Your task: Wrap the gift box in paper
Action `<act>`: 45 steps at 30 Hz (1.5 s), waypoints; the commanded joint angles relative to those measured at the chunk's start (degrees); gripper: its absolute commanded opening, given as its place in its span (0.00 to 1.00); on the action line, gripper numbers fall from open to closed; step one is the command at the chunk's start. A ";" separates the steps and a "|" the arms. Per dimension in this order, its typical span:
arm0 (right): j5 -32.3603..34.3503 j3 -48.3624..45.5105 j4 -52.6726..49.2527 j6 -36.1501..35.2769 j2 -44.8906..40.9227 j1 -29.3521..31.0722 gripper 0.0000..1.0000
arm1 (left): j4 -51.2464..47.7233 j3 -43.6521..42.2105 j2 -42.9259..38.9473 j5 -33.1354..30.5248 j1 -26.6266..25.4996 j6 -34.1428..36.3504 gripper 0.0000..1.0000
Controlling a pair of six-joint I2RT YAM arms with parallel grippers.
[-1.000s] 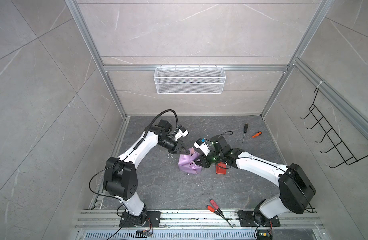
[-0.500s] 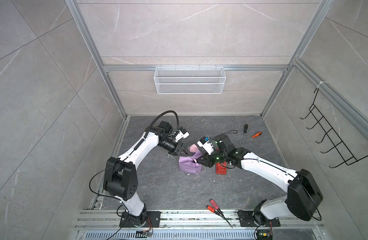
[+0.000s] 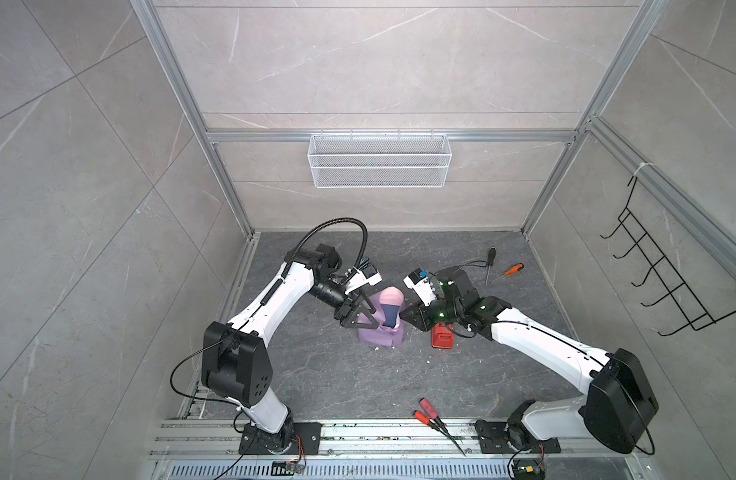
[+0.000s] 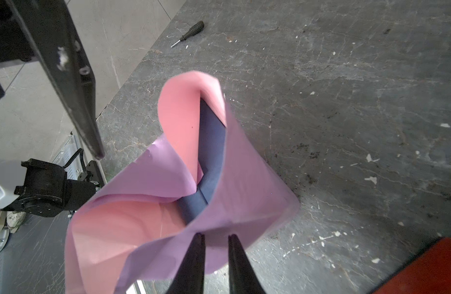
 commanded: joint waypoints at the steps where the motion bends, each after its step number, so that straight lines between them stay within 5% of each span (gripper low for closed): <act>1: -0.15 0.01 1.78 0.45 1.43 -0.34 0.20 | 5.83 -2.52 -2.91 -2.75 -0.08 10.60 0.86; 14: -3.20 -0.33 3.91 1.47 2.78 -0.18 0.19 | 17.73 -7.52 0.27 -7.16 -4.38 14.72 0.77; 26: -1.74 -2.10 5.70 3.61 2.04 -0.20 0.19 | 15.28 -4.55 3.64 -2.41 -7.72 16.81 0.39; 32: -1.08 -2.04 4.71 3.04 1.89 -0.20 0.19 | 14.83 -4.63 4.44 -2.66 -9.24 18.07 0.37; 41: -0.76 -3.37 4.49 2.83 0.39 -0.17 0.18 | 11.91 -3.67 3.85 -1.41 -9.44 22.15 0.19; 43: -0.12 -3.76 3.93 1.84 -0.06 -0.19 0.19 | 11.74 -3.66 3.88 -1.28 -9.44 22.82 0.03; 45: 0.72 -3.35 2.88 1.63 -0.33 -0.24 0.19 | 11.97 -3.51 4.00 -1.25 -9.44 21.95 0.00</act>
